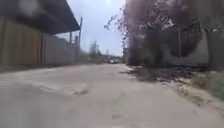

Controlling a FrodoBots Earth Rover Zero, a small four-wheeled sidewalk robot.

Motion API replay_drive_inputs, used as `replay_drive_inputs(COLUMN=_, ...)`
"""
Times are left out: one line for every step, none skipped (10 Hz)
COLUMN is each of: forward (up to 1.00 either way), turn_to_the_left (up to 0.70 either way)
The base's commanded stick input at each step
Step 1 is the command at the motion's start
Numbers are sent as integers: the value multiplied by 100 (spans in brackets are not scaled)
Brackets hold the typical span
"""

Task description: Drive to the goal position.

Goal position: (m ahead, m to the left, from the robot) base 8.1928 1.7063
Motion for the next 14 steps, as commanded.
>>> replay_drive_inputs(forward=70, turn_to_the_left=0)
replay_drive_inputs(forward=70, turn_to_the_left=0)
replay_drive_inputs(forward=70, turn_to_the_left=0)
replay_drive_inputs(forward=70, turn_to_the_left=0)
replay_drive_inputs(forward=70, turn_to_the_left=0)
replay_drive_inputs(forward=70, turn_to_the_left=0)
replay_drive_inputs(forward=70, turn_to_the_left=0)
replay_drive_inputs(forward=70, turn_to_the_left=0)
replay_drive_inputs(forward=70, turn_to_the_left=0)
replay_drive_inputs(forward=70, turn_to_the_left=0)
replay_drive_inputs(forward=70, turn_to_the_left=0)
replay_drive_inputs(forward=70, turn_to_the_left=0)
replay_drive_inputs(forward=70, turn_to_the_left=0)
replay_drive_inputs(forward=70, turn_to_the_left=0)
